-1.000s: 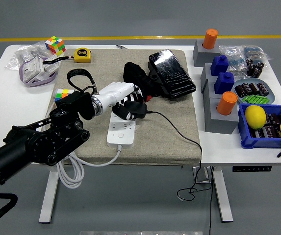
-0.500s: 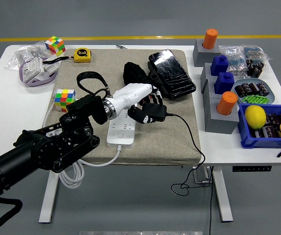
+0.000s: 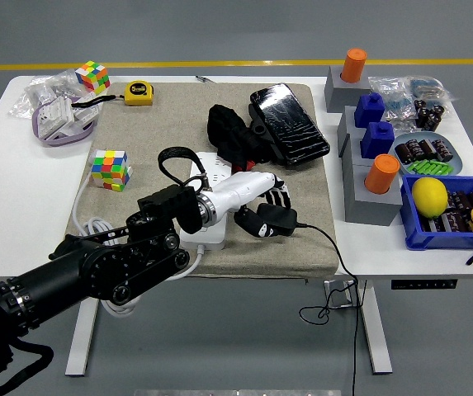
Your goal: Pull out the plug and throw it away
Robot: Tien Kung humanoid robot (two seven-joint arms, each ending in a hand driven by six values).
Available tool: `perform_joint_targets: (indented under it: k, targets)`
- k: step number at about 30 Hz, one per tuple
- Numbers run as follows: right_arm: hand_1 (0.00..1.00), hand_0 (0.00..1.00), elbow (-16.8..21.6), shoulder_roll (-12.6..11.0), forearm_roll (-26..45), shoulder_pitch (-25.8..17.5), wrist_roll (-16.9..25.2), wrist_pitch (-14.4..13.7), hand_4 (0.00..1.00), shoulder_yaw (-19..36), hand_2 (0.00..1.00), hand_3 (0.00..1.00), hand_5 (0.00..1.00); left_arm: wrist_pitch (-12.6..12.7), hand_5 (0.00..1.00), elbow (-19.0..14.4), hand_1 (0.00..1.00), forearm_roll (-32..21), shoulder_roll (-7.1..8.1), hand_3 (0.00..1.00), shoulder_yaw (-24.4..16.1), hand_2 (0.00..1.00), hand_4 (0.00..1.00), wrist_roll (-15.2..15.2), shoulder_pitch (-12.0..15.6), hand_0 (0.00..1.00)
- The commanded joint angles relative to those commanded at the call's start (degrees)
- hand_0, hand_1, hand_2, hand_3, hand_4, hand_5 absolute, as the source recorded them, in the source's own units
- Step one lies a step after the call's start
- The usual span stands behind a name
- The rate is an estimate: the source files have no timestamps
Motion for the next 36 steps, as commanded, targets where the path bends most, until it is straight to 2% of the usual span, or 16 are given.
perform_joint_targets:
  k: [2,3,8,9,13,16,18,21,22,24,27,28,31,33,34,36]
  targets:
    - [0.660,0.573,-0.02,0.04,-0.03,0.01,0.02,0.01,0.962,-0.05,0.671,0.565,0.476,-0.13,0.176,0.25,0.853,0.32,0.02,0.877,0.10,0.825,0.998,-0.04,0.01,0.848]
    - [0.660,0.575,-0.01,0.06,0.02,0.02,0.05,0.00,0.962,-0.10,0.670,0.565,0.476,-0.18,0.465,0.42,0.998,0.58,0.05,0.998,0.18,0.998,0.998,-0.11,0.03,0.998]
    - [0.660,0.575,0.02,0.05,0.06,-0.01,0.09,-0.02,0.962,-0.29,0.670,0.565,0.476,0.36,0.465,0.05,0.998,2.54,0.46,0.998,-0.35,0.998,0.998,-0.44,0.57,0.998]
    - [0.660,0.574,0.04,0.03,0.07,-0.03,0.09,-0.04,0.962,-0.34,0.670,0.565,0.476,0.33,0.572,-0.21,0.998,2.80,0.61,0.998,-0.68,0.998,0.998,-0.53,0.75,0.998]
    - [0.660,0.574,0.08,-0.14,0.04,0.01,0.07,-0.10,0.962,-0.42,0.670,0.565,0.476,0.46,0.572,-3.22,0.998,3.32,2.13,0.998,-3.47,0.998,0.998,-0.56,2.32,0.998]
    - [0.660,0.574,0.05,-0.19,-0.04,-0.01,0.01,-0.05,0.963,-0.29,0.670,0.565,0.476,1.04,0.563,-7.79,0.998,3.16,3.98,0.998,-6.55,0.998,0.998,-0.52,4.17,0.983]
    - [0.660,0.574,0.02,-0.23,-0.11,-0.04,-0.02,0.01,0.963,-0.21,0.670,0.565,0.476,1.89,0.563,-11.89,0.998,2.64,5.94,0.998,-9.29,0.998,0.998,-0.51,6.23,0.983]
    - [0.660,0.574,0.02,-0.29,-0.20,-0.07,-0.03,0.08,0.963,-0.08,0.670,0.565,0.476,1.82,0.563,-17.15,0.998,1.59,8.12,0.998,-11.98,0.998,0.998,-0.28,8.64,0.983]
    - [0.660,0.572,0.01,-0.34,-0.25,-0.09,-0.05,0.14,0.963,-0.09,0.670,0.565,0.475,1.76,0.403,-19.08,0.669,1.28,9.16,0.991,-12.89,0.710,0.998,-0.02,9.78,0.507]
    - [0.660,0.572,0.03,-0.42,-0.25,-0.08,-0.03,0.16,0.963,-0.13,0.670,0.565,0.475,1.89,0.403,-21.47,0.669,1.23,10.28,0.991,-13.73,0.710,0.998,0.25,11.06,0.507]
    - [0.660,0.572,0.15,-0.56,-0.26,0.00,0.04,0.08,0.963,-0.14,0.670,0.565,0.475,2.11,0.403,-25.33,0.669,2.85,12.77,0.991,-15.32,0.710,0.998,1.20,14.43,0.507]
    - [0.659,0.574,0.16,-0.59,-0.26,0.03,0.04,0.09,0.963,-0.17,0.670,0.565,0.475,1.97,0.217,-26.13,0.150,3.40,13.39,0.865,-15.58,0.236,0.680,1.57,15.28,0.193]
    - [0.659,0.574,0.17,-0.68,-0.28,0.05,0.03,0.11,0.963,-0.18,0.670,0.565,0.475,0.30,0.217,-28.55,0.150,6.06,15.62,0.865,-16.28,0.236,0.680,3.66,18.60,0.193]
    - [0.659,0.574,0.17,-0.74,-0.33,0.04,0.00,0.17,0.963,-0.08,0.670,0.565,0.475,-2.18,0.217,-30.14,0.150,7.64,16.87,0.865,-17.02,0.236,0.680,6.06,20.78,0.193]
    - [0.660,0.574,0.15,-0.74,-0.37,-0.01,-0.02,0.20,0.963,0.00,0.670,0.564,0.475,-3.82,0.002,-30.91,0.066,8.11,17.43,0.893,-17.35,0.124,0.487,7.59,21.81,0.094]
    - [0.660,0.574,0.15,-0.76,-0.36,-0.16,-0.05,0.29,0.963,0.05,0.670,0.564,0.475,-6.38,0.002,-31.99,0.066,8.77,18.09,0.893,-18.05,0.124,0.487,10.04,23.24,0.094]
